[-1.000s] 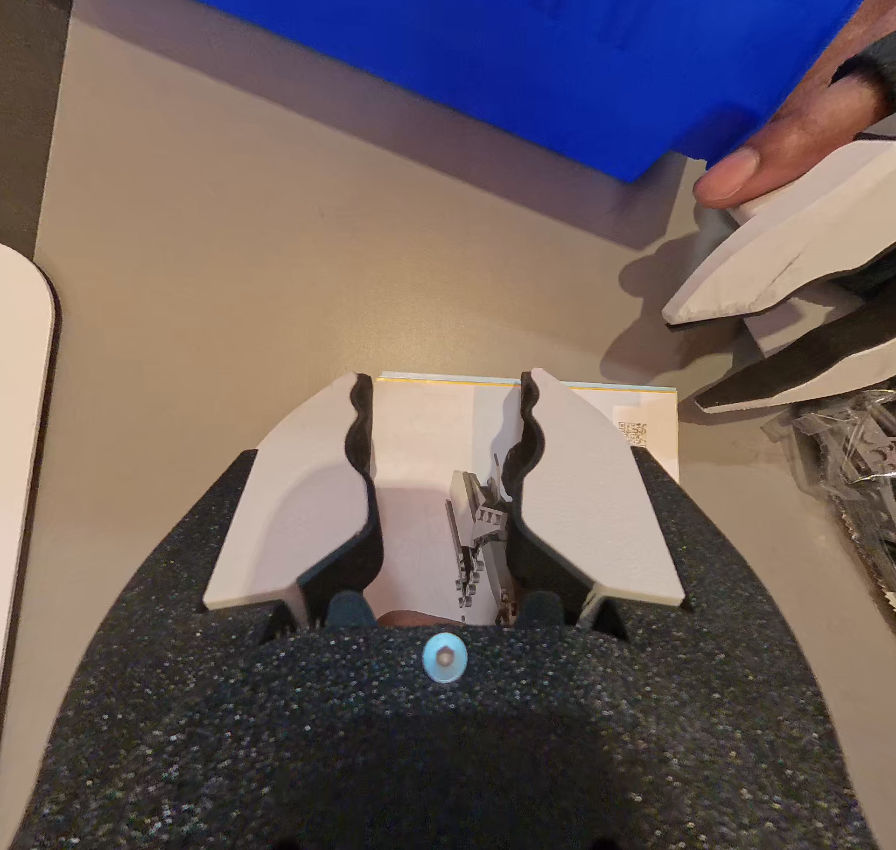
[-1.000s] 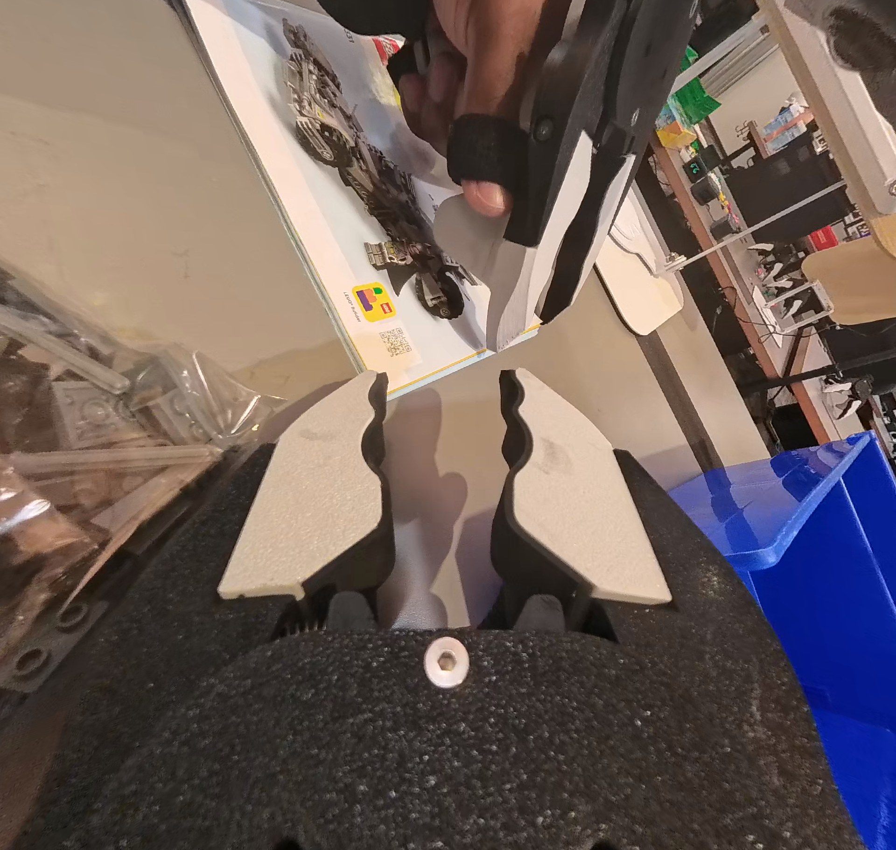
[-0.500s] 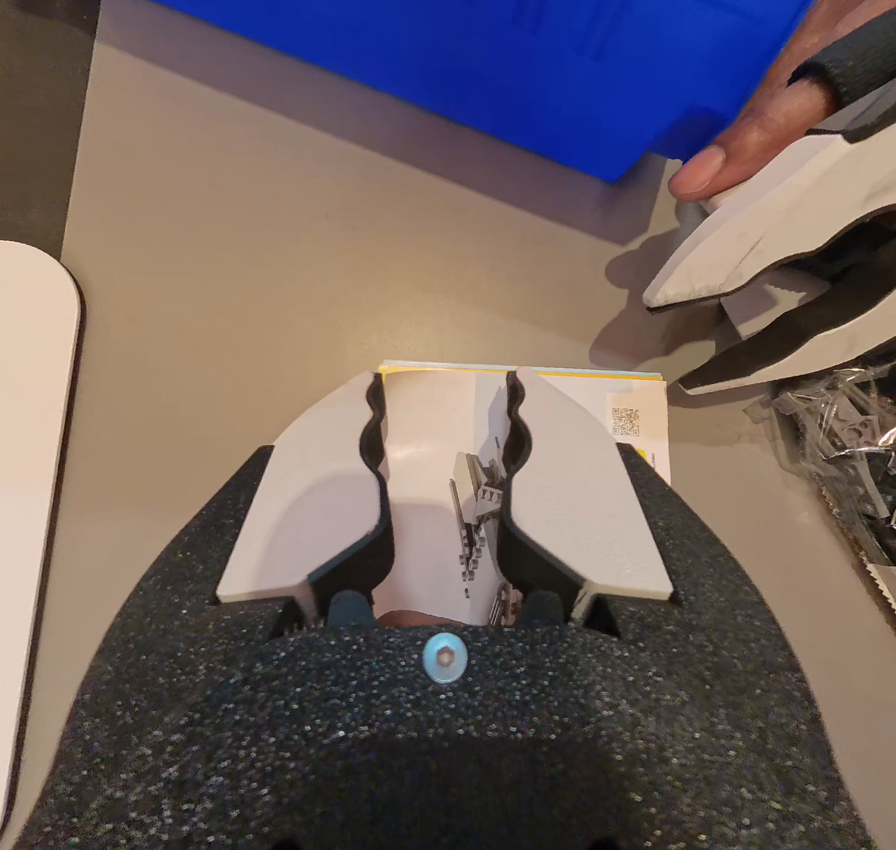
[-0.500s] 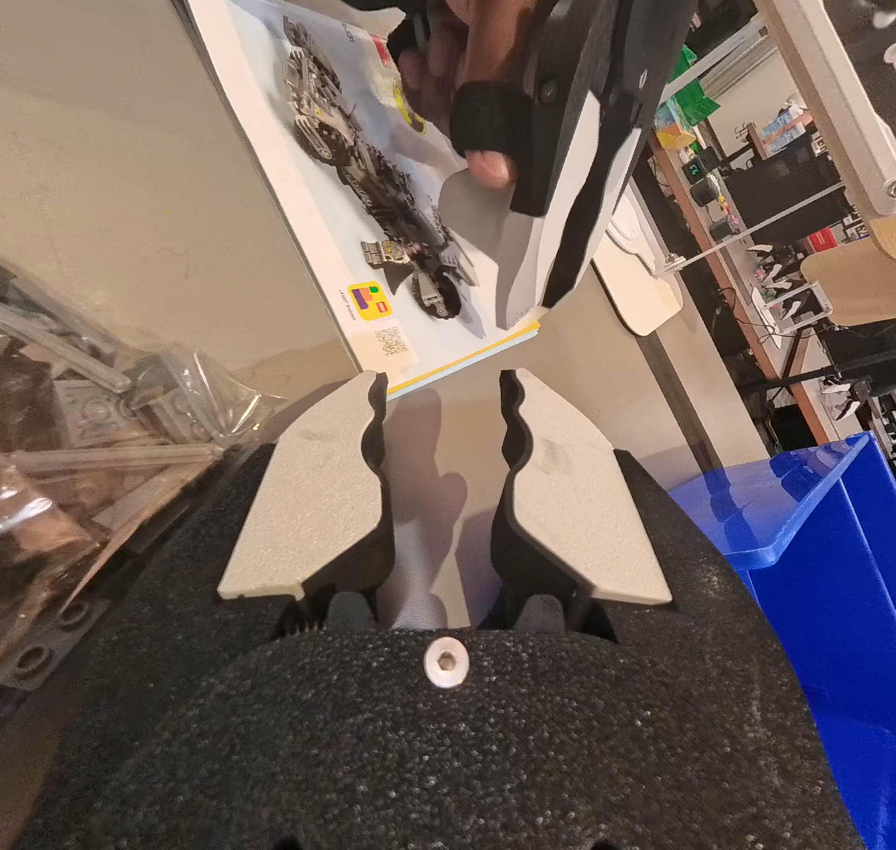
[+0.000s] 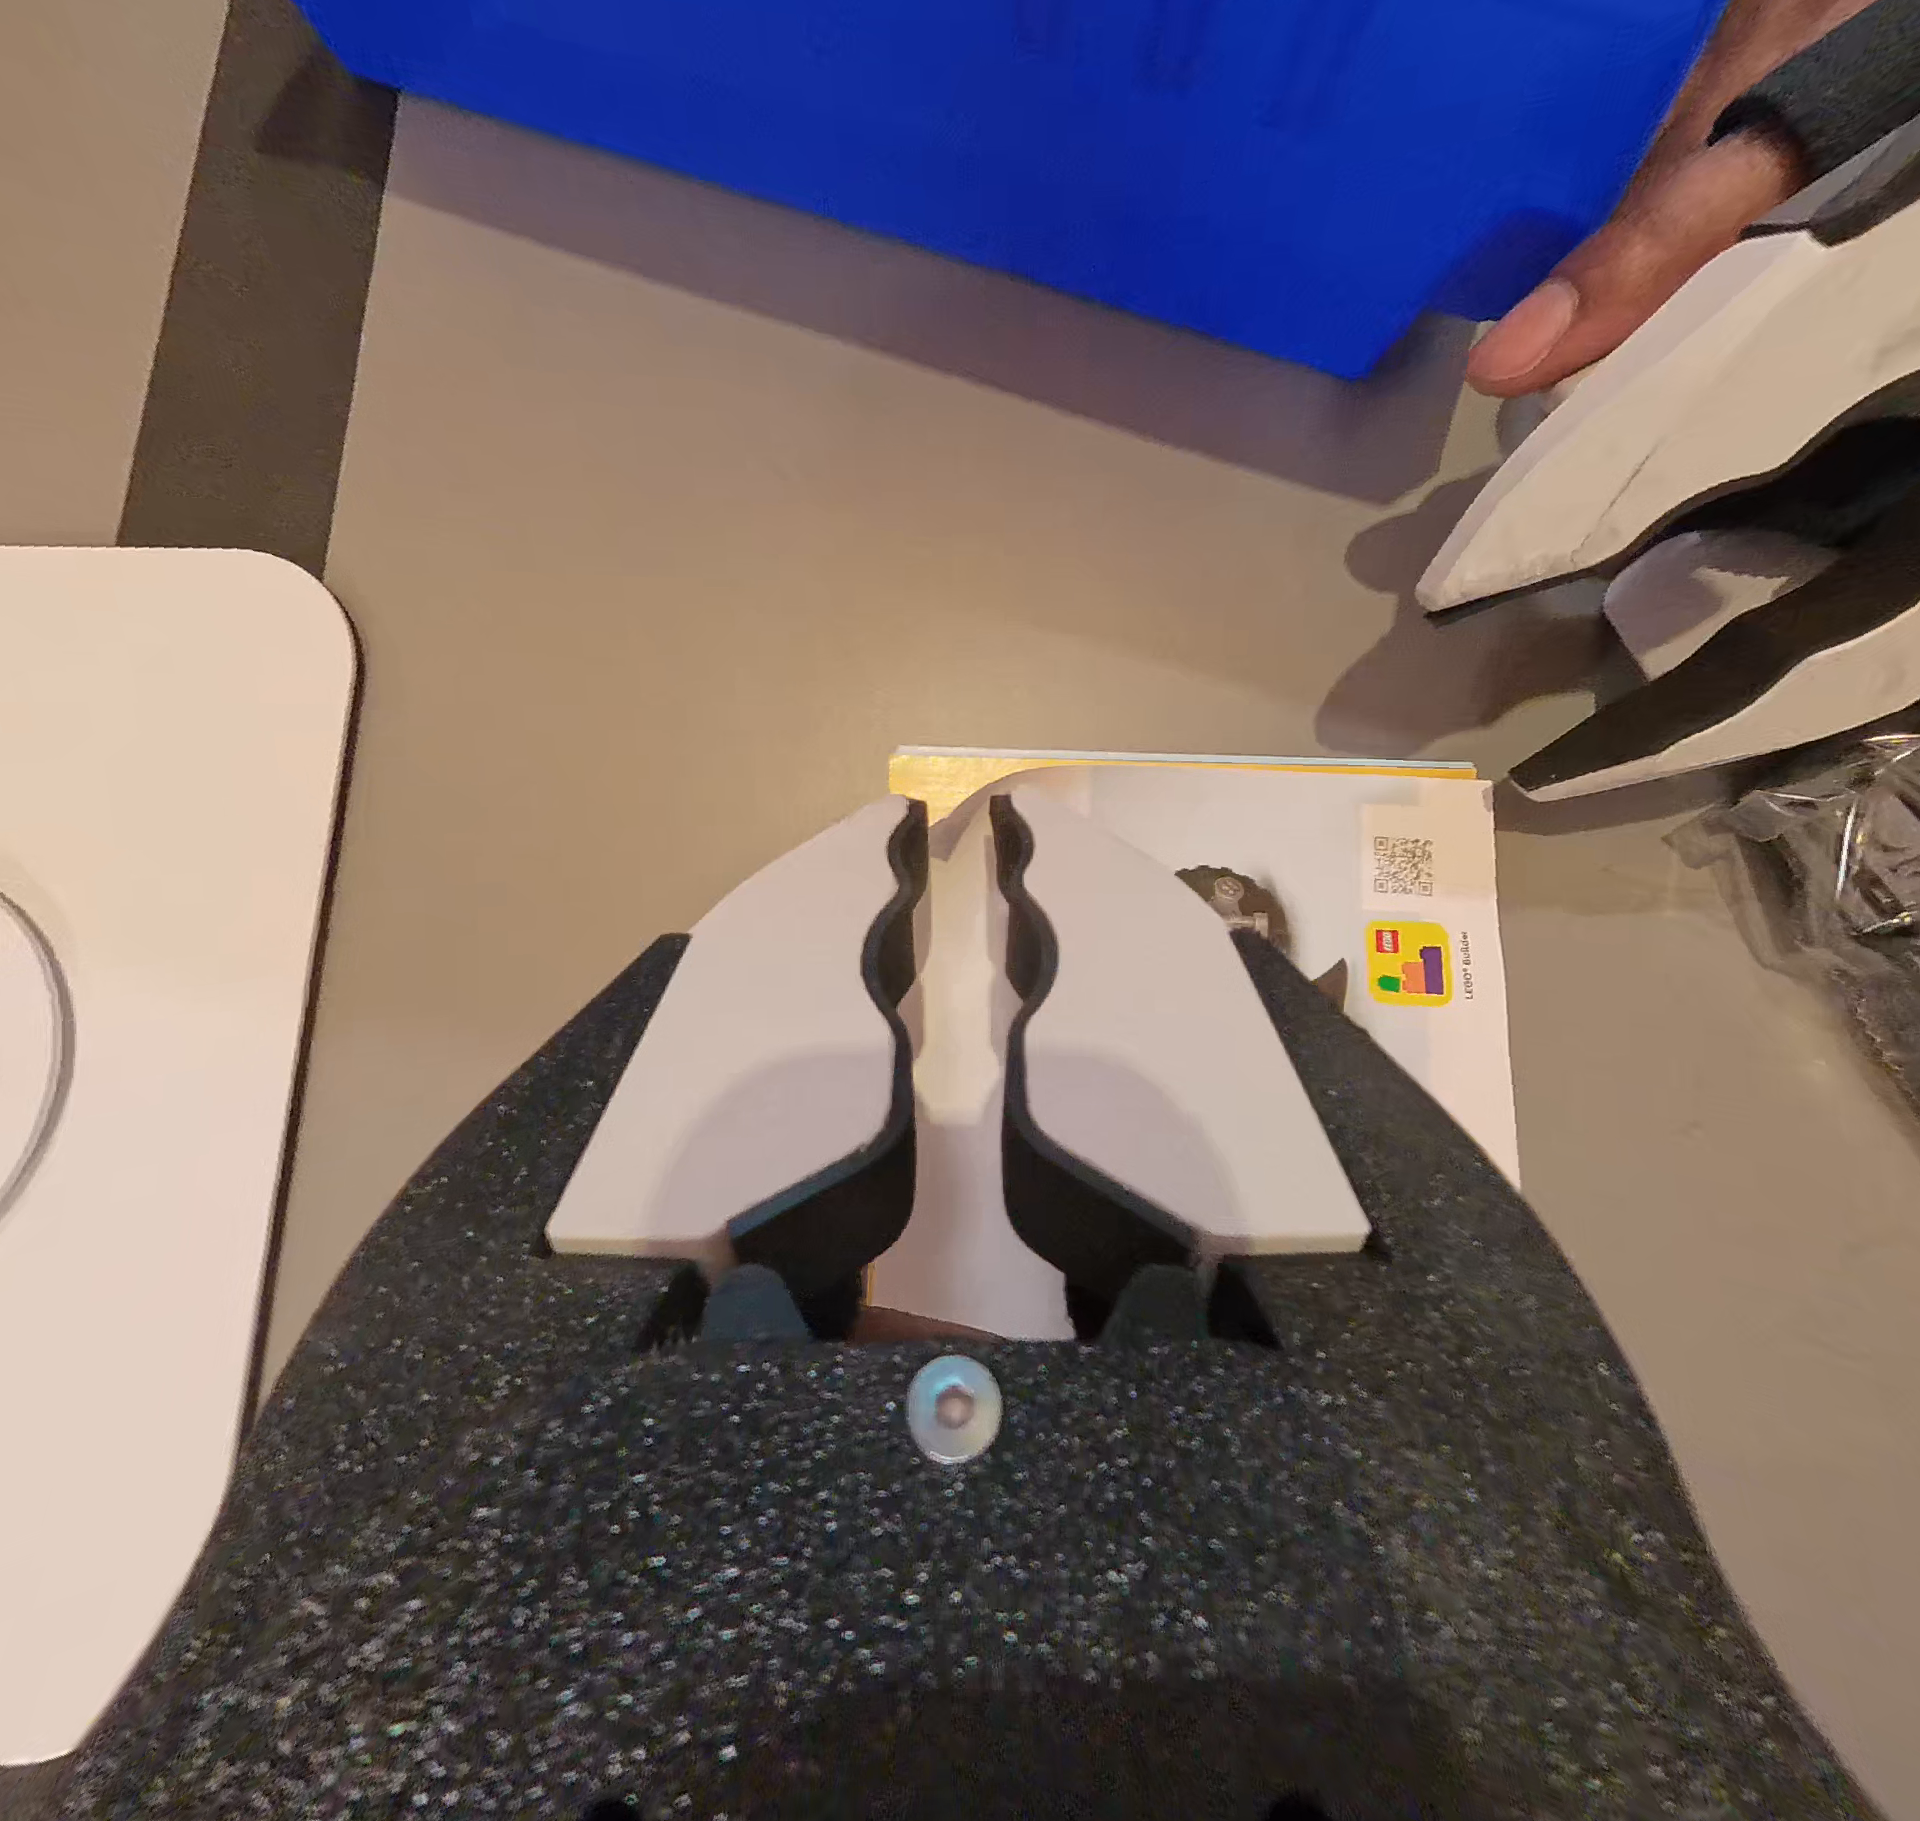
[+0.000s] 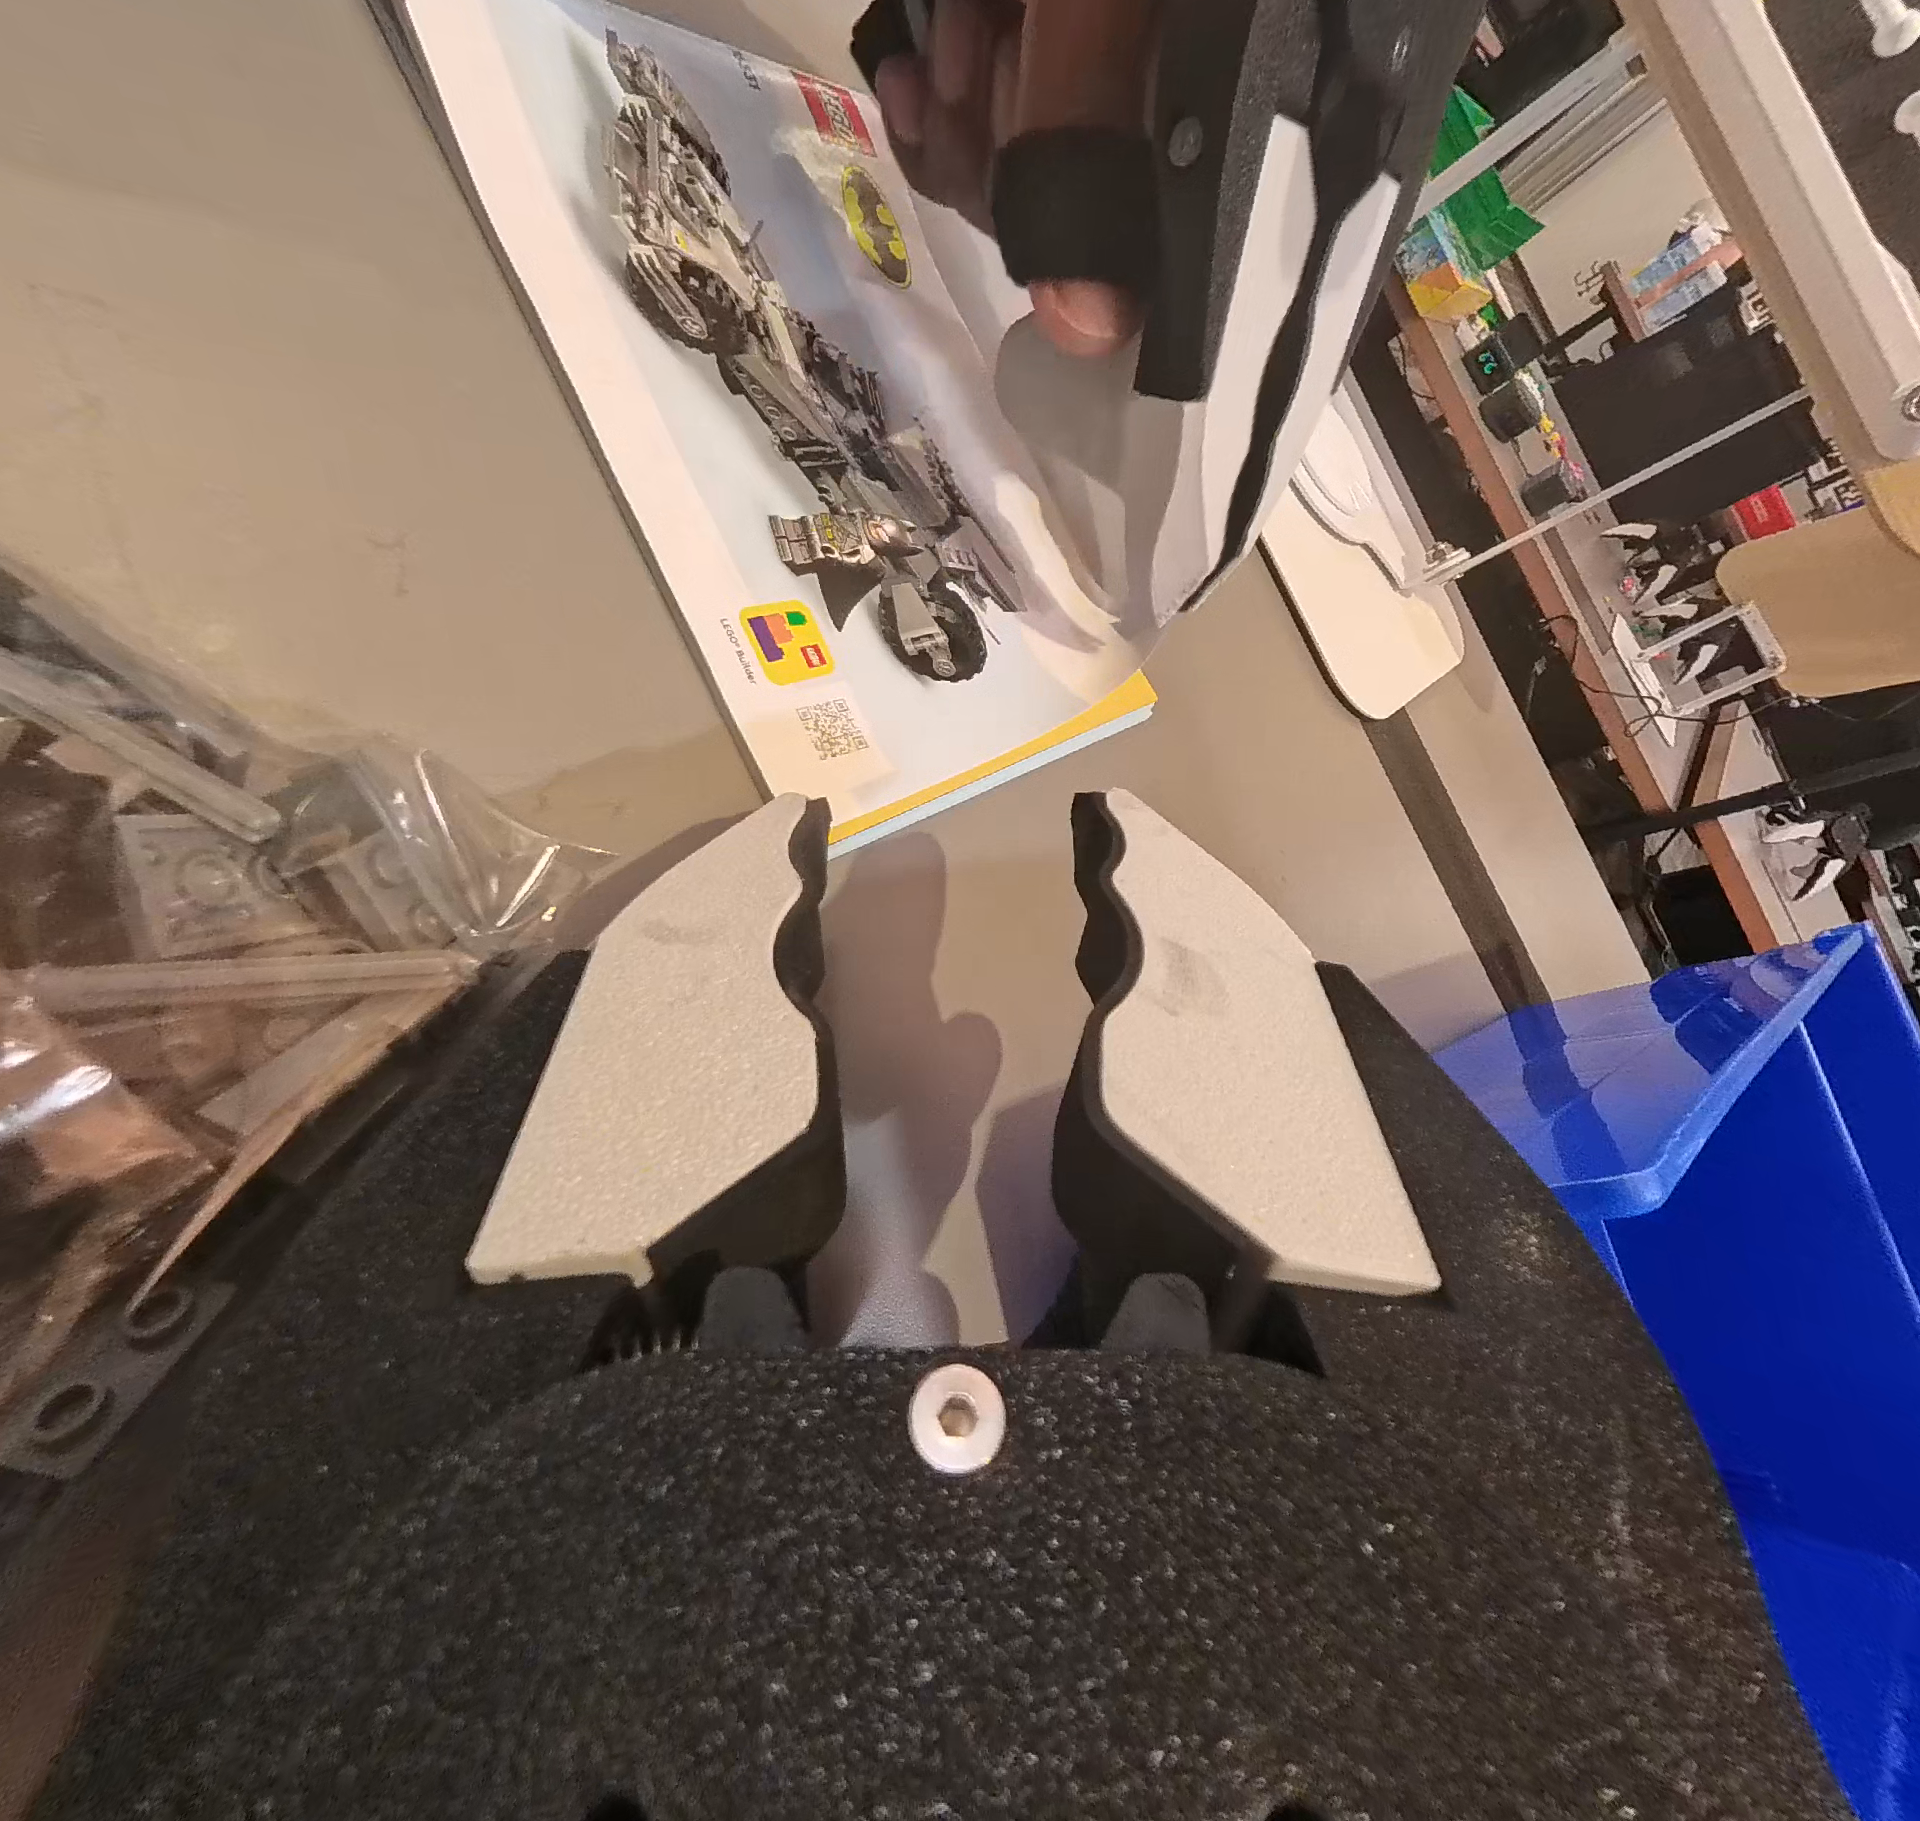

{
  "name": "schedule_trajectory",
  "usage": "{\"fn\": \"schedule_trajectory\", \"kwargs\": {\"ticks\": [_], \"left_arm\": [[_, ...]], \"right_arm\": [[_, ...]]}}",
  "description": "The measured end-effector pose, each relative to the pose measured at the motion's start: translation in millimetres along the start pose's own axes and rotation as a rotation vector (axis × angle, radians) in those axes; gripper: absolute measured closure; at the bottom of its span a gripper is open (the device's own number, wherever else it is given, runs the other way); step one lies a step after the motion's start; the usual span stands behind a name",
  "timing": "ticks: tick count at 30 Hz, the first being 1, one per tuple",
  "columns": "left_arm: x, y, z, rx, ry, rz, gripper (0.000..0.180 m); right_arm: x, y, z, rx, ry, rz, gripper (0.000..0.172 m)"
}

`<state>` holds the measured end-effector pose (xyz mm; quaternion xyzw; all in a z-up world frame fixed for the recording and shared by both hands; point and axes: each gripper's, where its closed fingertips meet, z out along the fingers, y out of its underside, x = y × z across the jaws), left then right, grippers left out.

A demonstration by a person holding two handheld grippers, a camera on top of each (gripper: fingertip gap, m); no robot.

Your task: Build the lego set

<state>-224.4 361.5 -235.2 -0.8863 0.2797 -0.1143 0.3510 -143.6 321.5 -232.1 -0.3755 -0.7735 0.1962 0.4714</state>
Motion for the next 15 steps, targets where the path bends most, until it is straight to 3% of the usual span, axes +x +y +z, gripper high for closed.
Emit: {"fn": "schedule_trajectory", "kwargs": {"ticks": [15], "left_arm": [[-9.6, -7.2, -19.0, 0.032, -0.100, 0.064, 0.180]], "right_arm": [[0.6, 0.3, -0.1, -0.001, -0.013, 0.027, 0.122]]}}
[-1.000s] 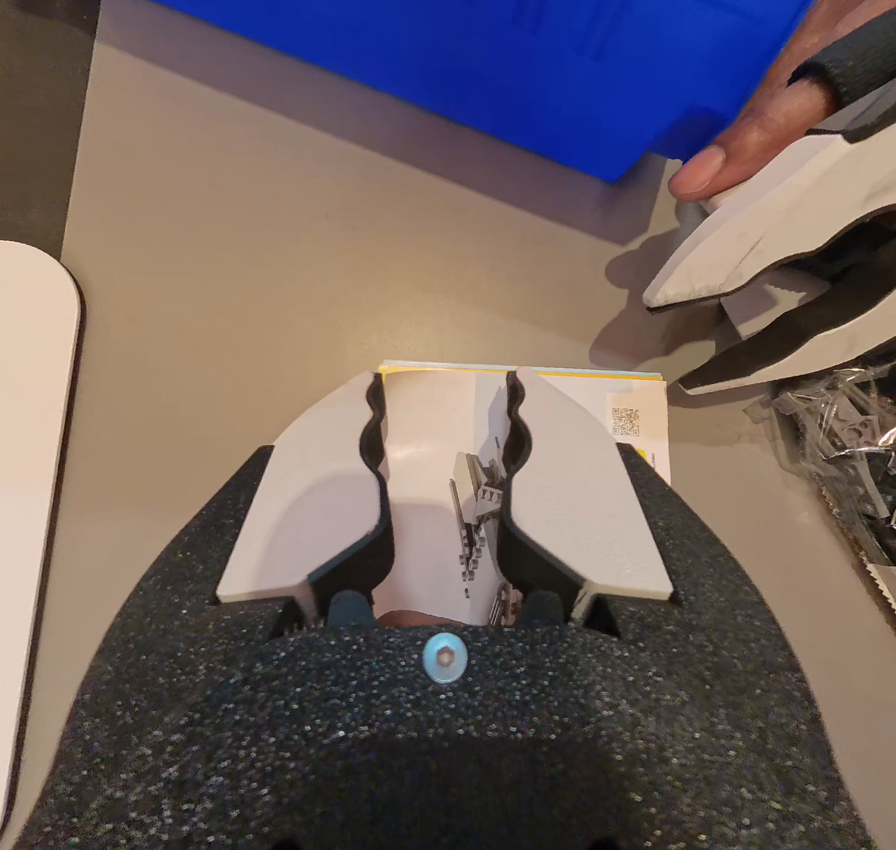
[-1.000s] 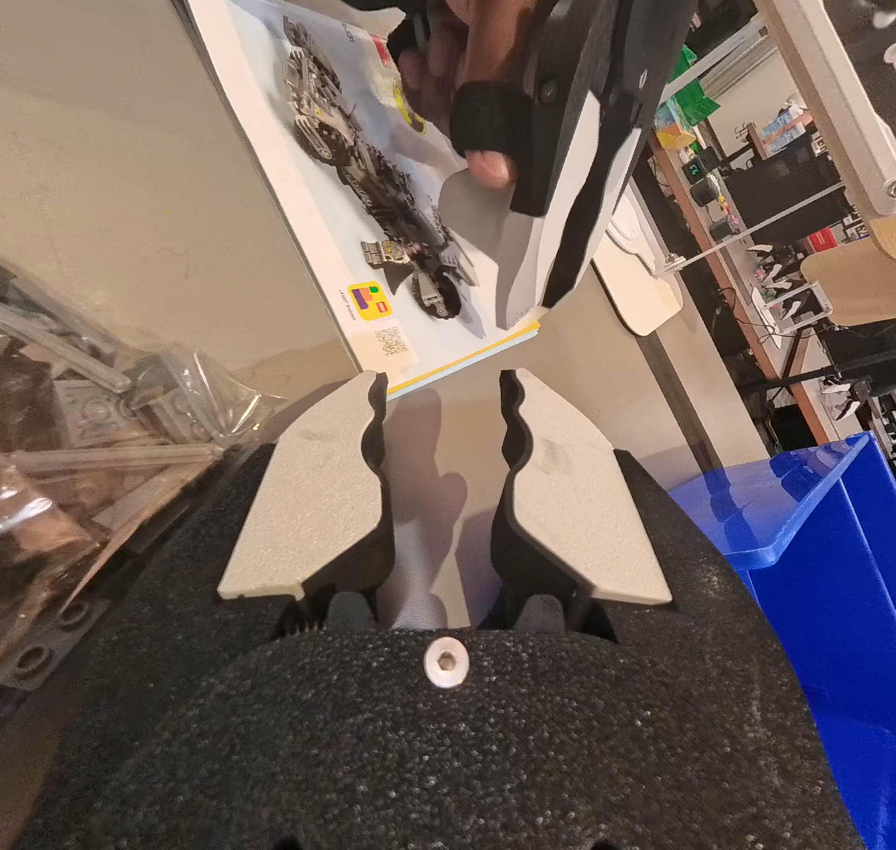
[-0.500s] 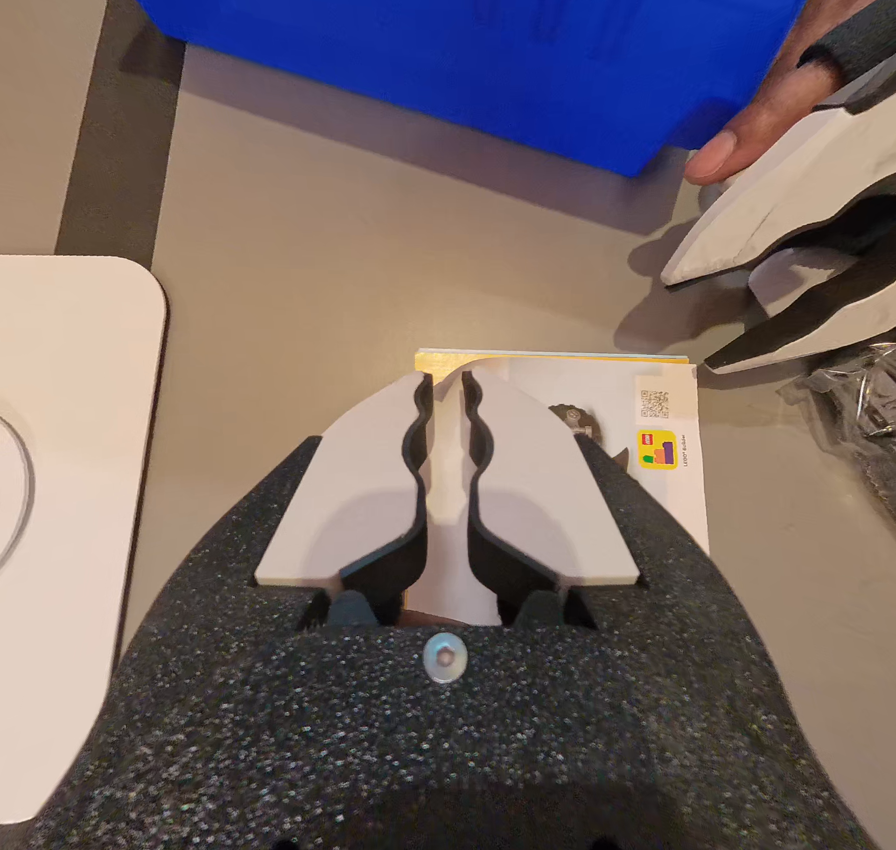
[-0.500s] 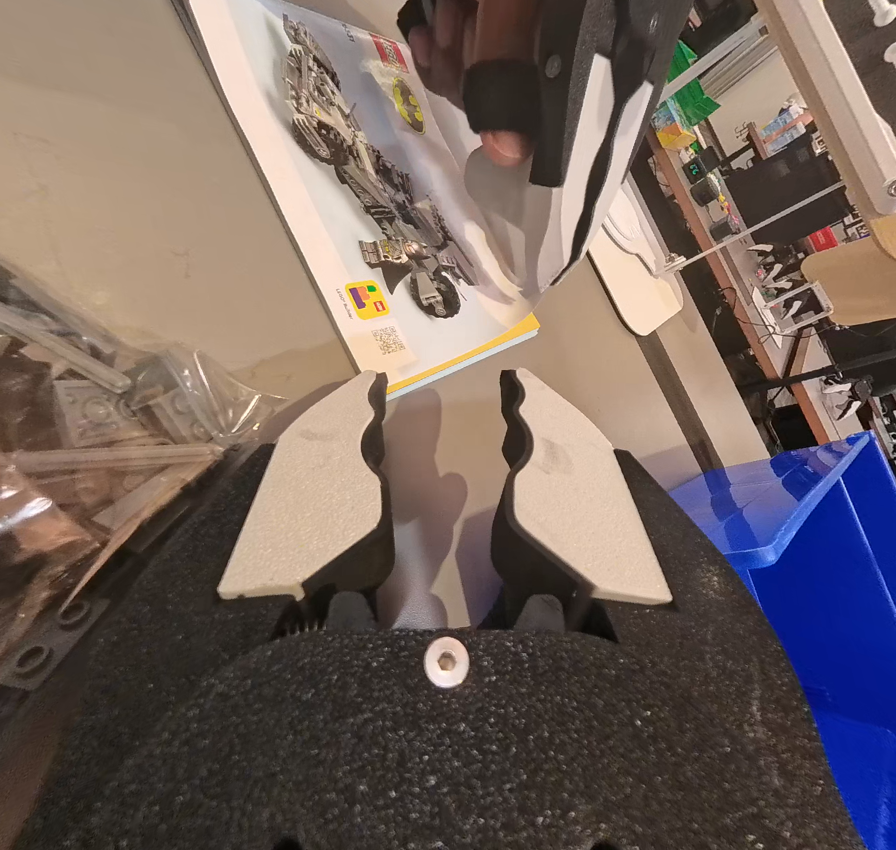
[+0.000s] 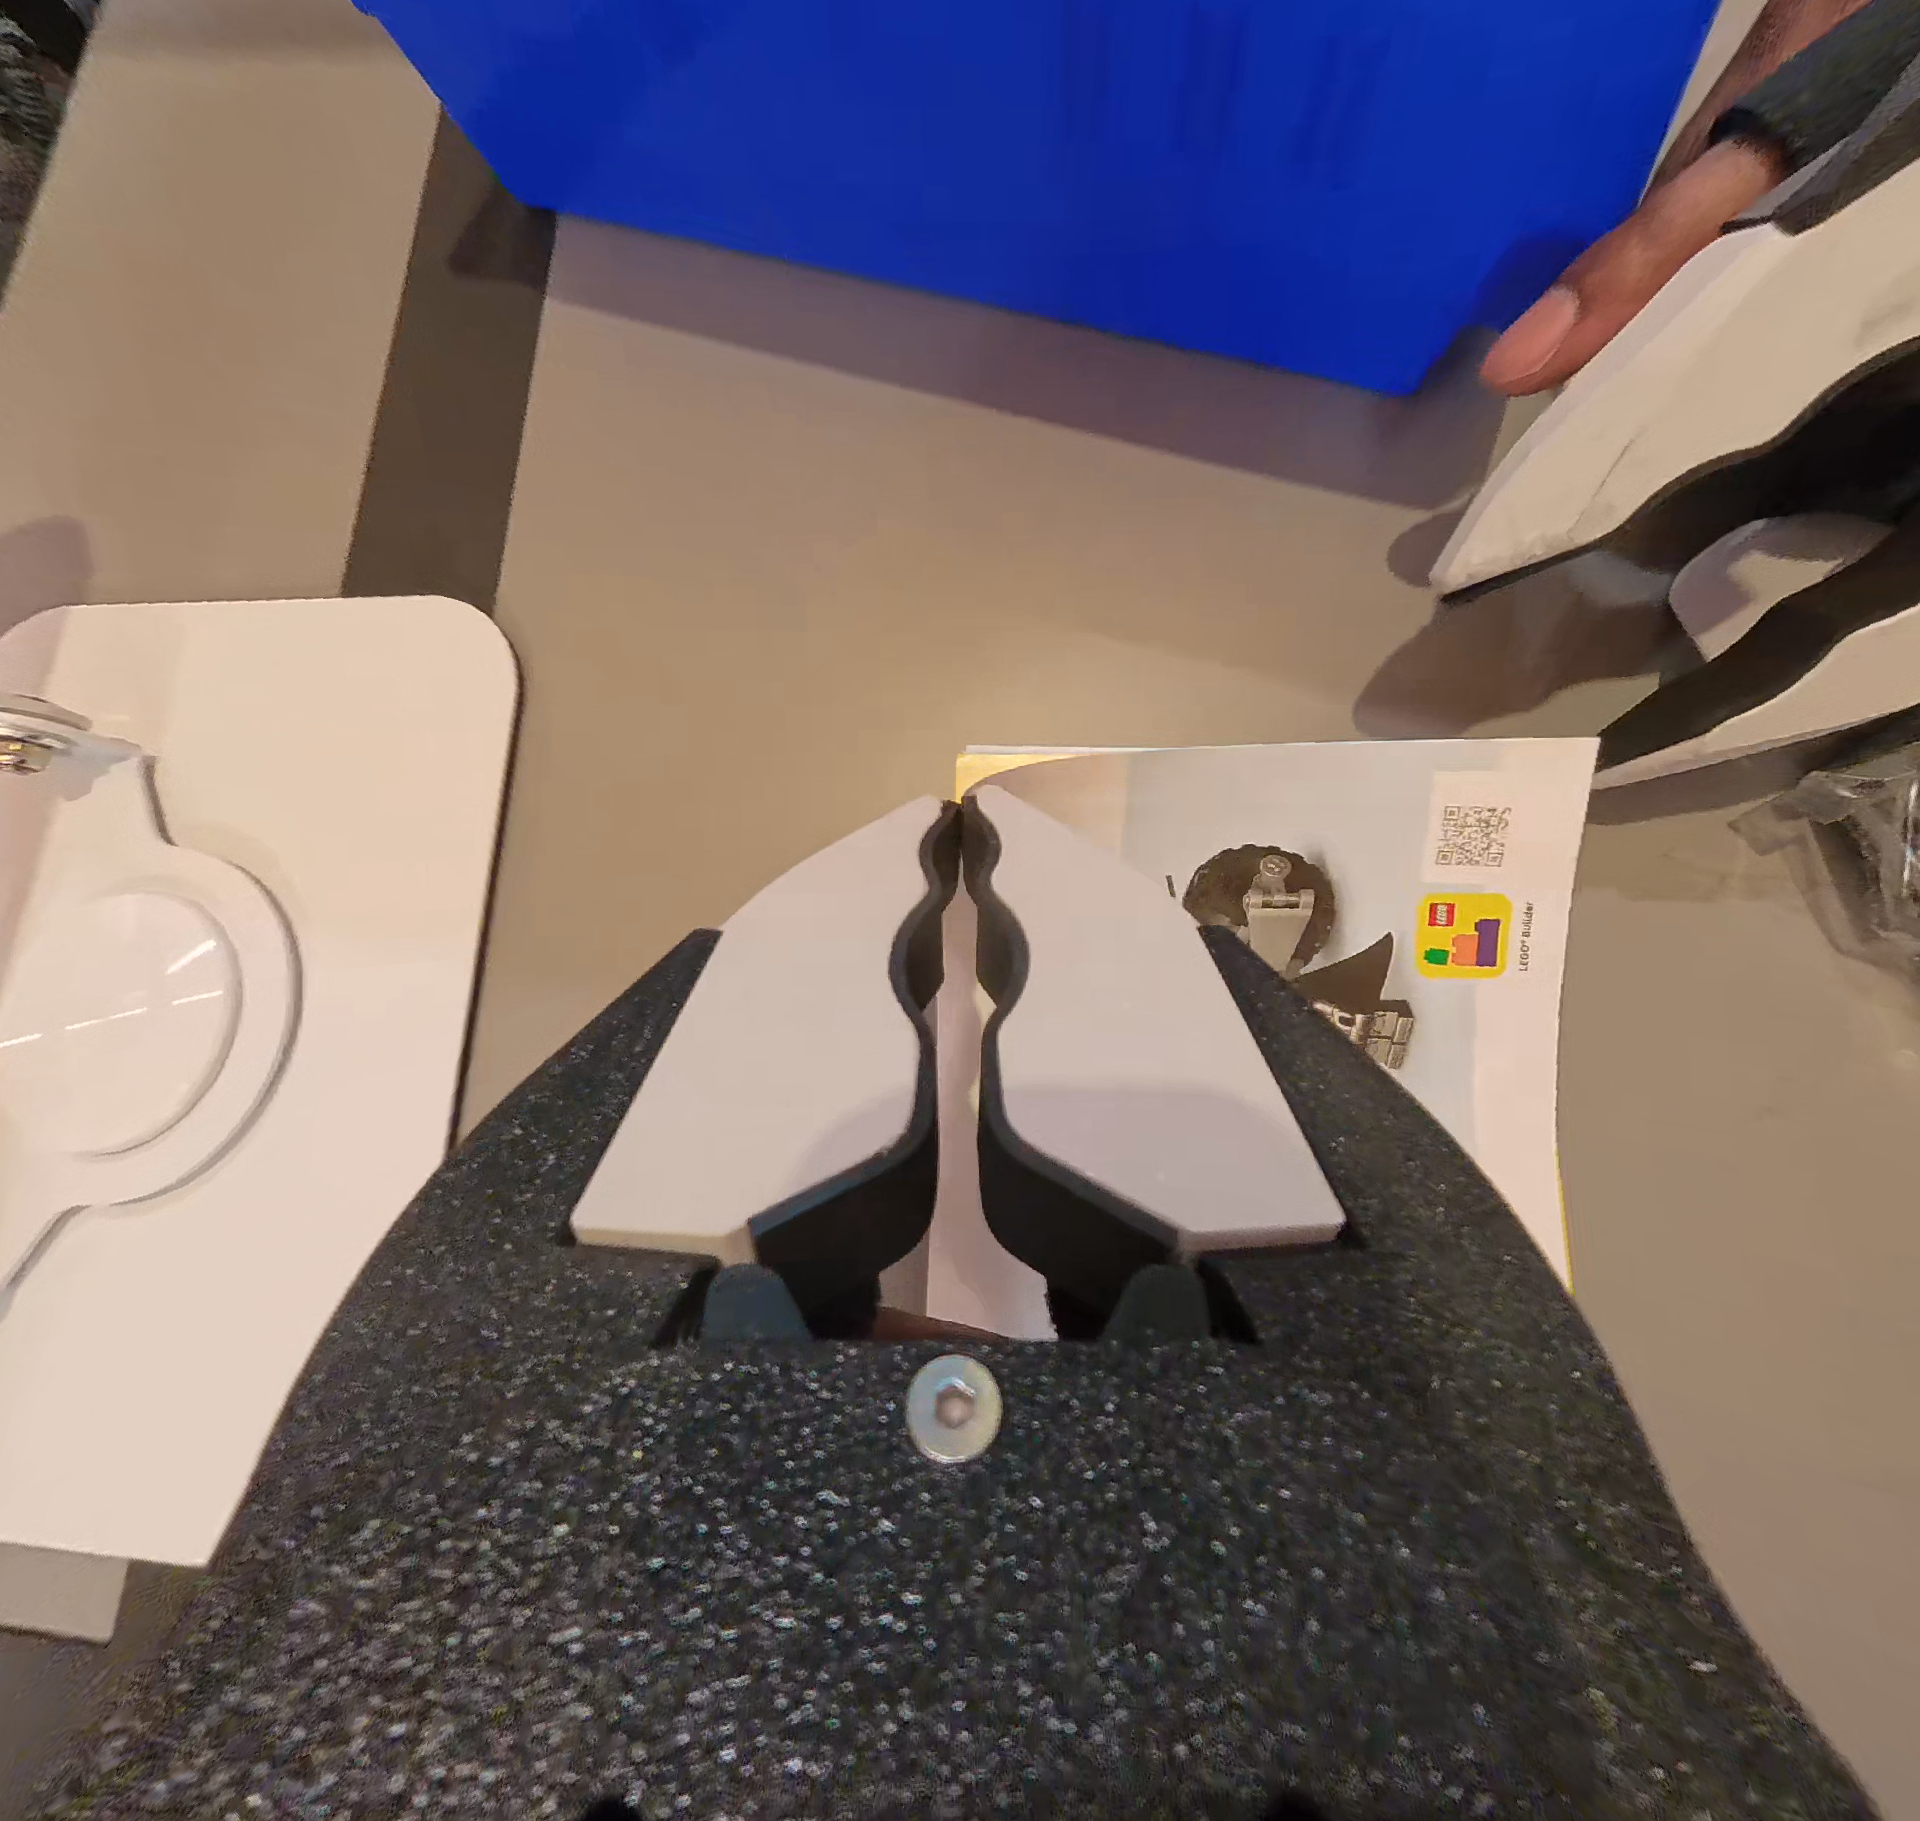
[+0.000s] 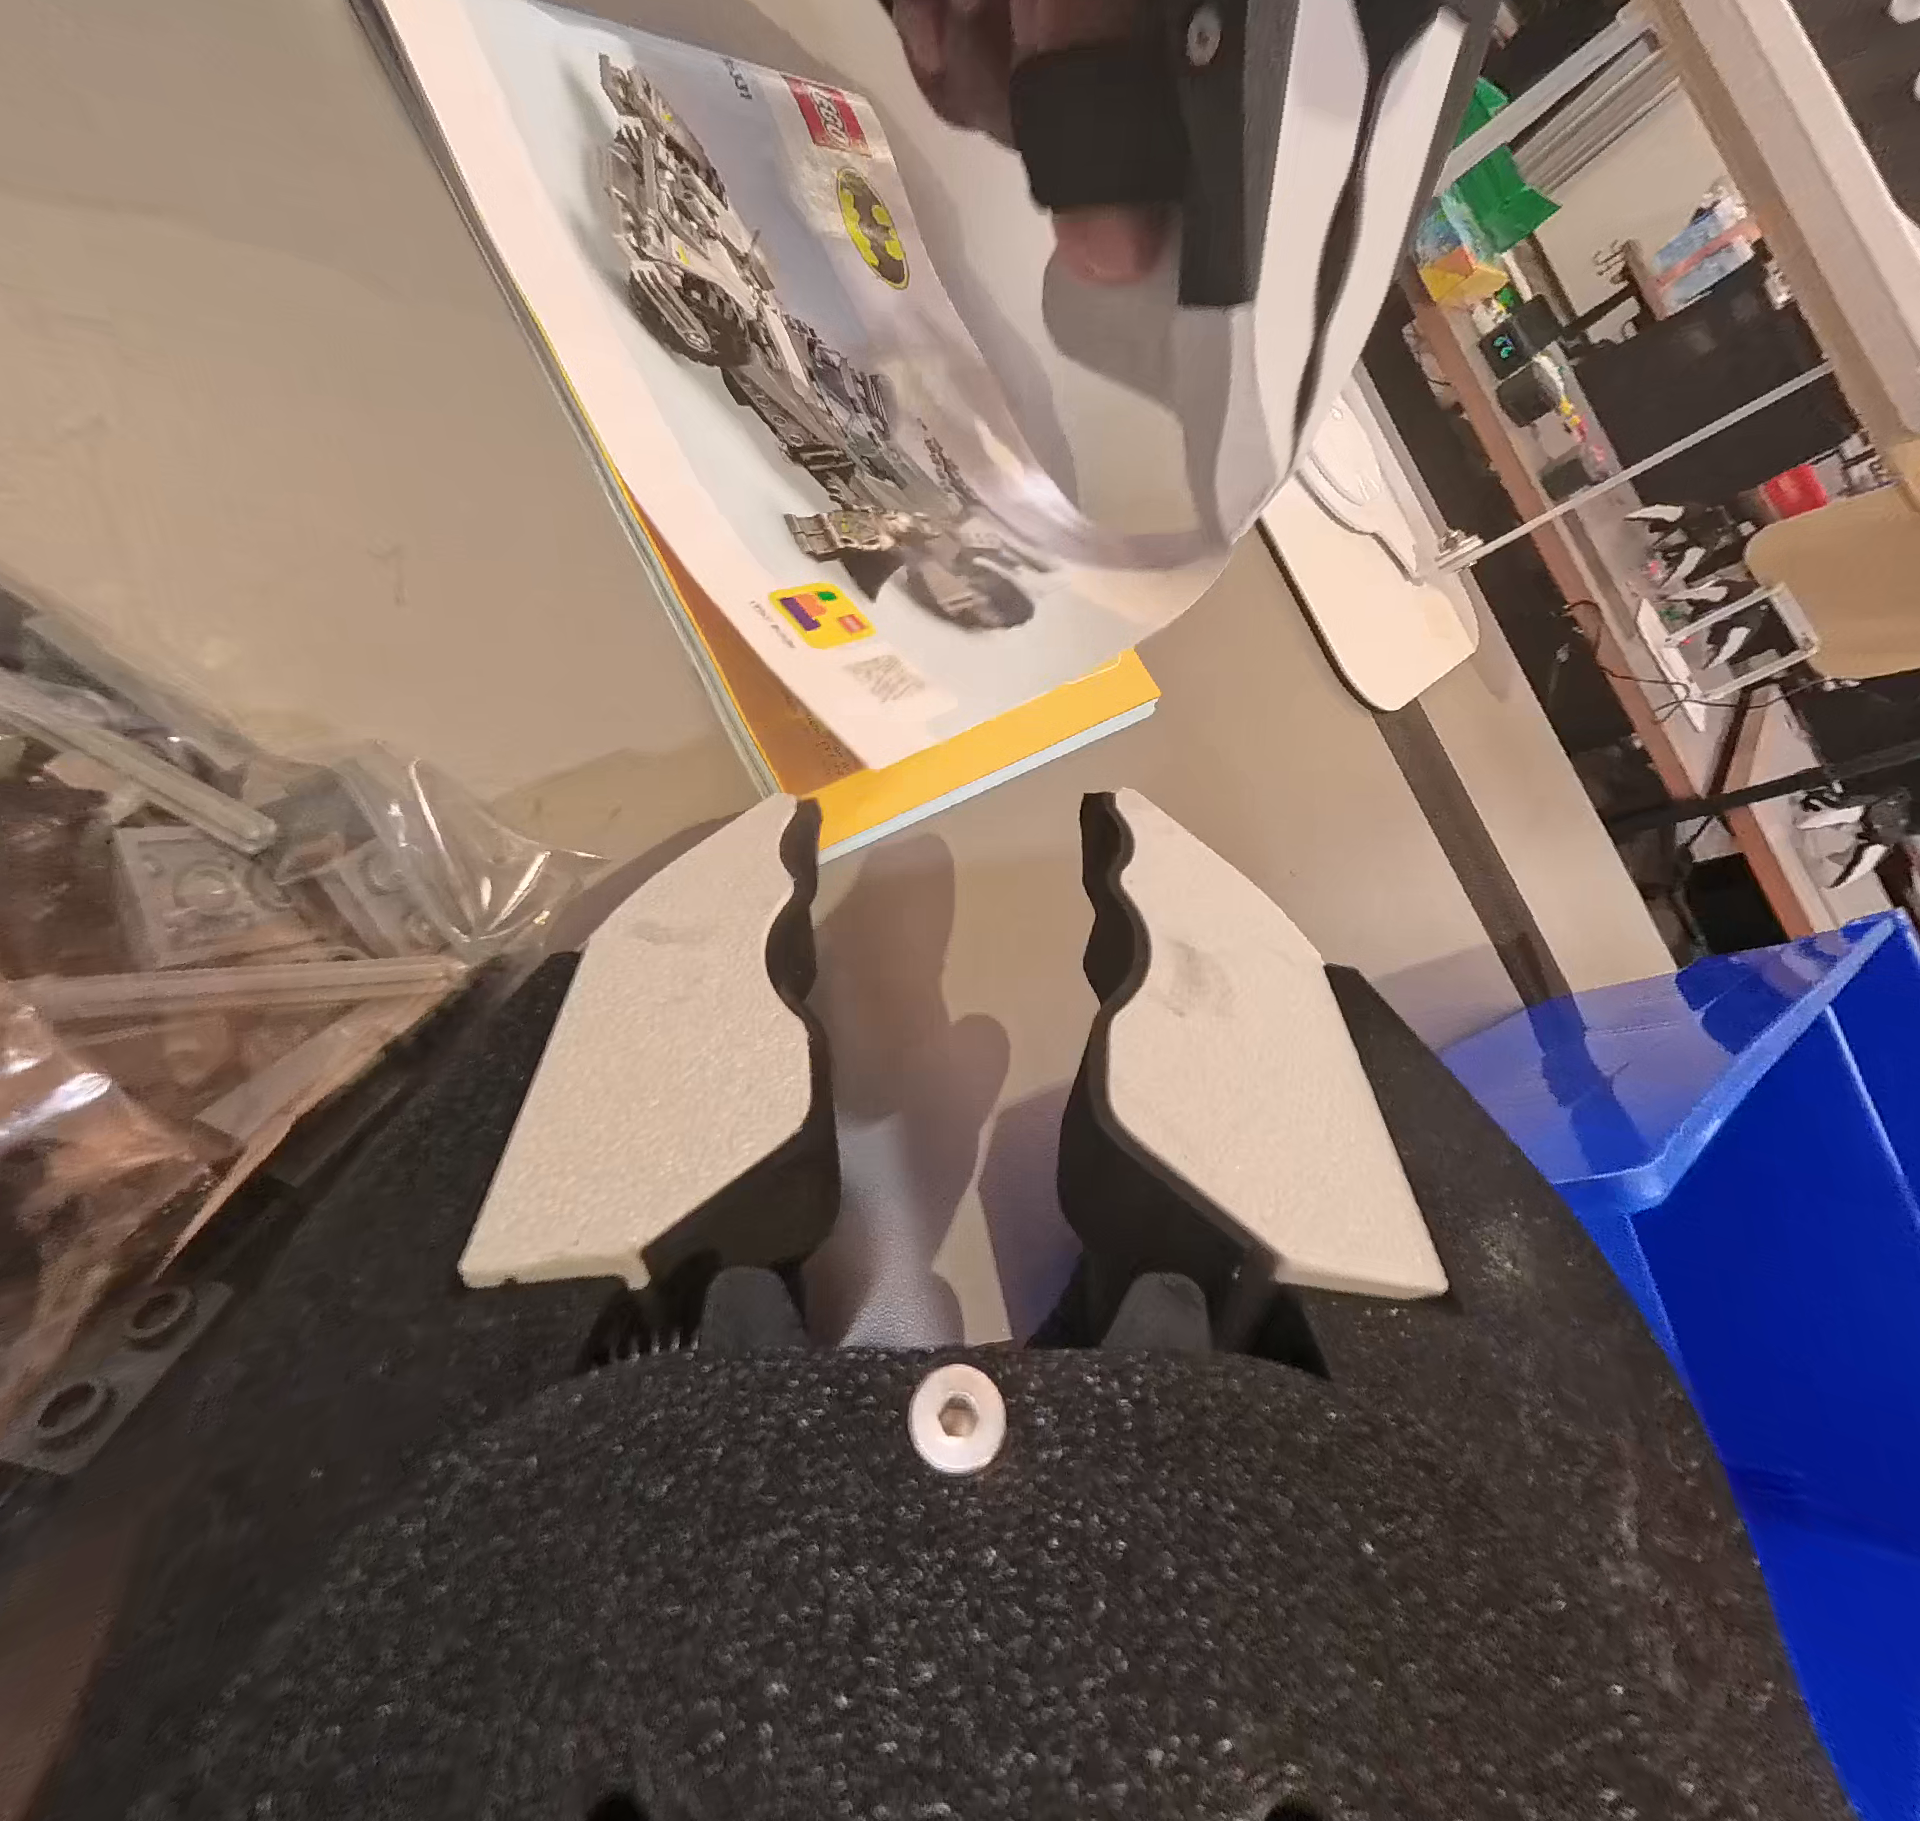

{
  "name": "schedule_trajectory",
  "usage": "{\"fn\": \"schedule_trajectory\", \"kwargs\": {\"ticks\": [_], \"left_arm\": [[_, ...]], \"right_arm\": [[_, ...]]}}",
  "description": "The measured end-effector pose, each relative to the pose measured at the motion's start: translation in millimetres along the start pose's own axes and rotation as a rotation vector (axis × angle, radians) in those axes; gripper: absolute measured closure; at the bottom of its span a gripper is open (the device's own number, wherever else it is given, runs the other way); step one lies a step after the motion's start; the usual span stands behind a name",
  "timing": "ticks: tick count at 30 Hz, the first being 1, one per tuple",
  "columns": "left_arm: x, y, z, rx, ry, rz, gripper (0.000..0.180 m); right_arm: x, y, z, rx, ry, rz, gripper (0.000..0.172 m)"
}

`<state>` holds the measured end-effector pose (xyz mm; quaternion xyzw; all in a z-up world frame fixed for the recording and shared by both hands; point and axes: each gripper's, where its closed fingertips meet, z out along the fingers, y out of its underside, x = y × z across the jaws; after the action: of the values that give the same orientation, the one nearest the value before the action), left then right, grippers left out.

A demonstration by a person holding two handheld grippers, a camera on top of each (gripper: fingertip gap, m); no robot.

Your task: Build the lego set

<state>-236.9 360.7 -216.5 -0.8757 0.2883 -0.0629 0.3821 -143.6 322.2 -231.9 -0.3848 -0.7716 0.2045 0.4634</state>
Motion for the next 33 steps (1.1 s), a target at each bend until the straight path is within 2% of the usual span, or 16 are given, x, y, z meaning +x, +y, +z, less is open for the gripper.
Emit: {"fn": "schedule_trajectory", "kwargs": {"ticks": [8, 11, 15, 20, 24, 30, 33], "left_arm": [[-13.5, -11.7, -48.0, 0.078, -0.136, -0.024, 0.180], [-19.2, -14.5, -75.9, 0.102, -0.211, -0.043, 0.180], [-22.9, -19.4, -117.0, 0.151, -0.305, -0.056, 0.180], [-27.8, -9.6, -168.7, 0.161, -0.446, -0.049, 0.180], [-32.6, 17.6, -204.4, 0.153, -0.530, -0.078, 0.180], [-40.9, 98.0, -241.9, 0.035, -0.615, -0.200, 0.180], [-39.5, 127.4, -256.8, 0.031, -0.613, -0.268, 0.180]], "right_arm": [[-1.8, -4.6, 4.1, -0.030, -0.037, 0.055, 0.114], [2.5, -17.3, 2.0, -0.005, -0.062, 0.135, 0.115], [15.2, -28.1, 0.0, 0.000, -0.041, 0.153, 0.117], [7.9, -50.1, 10.3, 0.002, -0.111, 0.167, 0.118], [-0.6, -74.5, 32.3, -0.005, -0.175, 0.132, 0.118], [-24.9, -80.2, 75.9, -0.116, -0.309, 0.130, 0.114], [-34.7, -79.3, 87.0, -0.152, -0.331, 0.109, 0.114]]}}
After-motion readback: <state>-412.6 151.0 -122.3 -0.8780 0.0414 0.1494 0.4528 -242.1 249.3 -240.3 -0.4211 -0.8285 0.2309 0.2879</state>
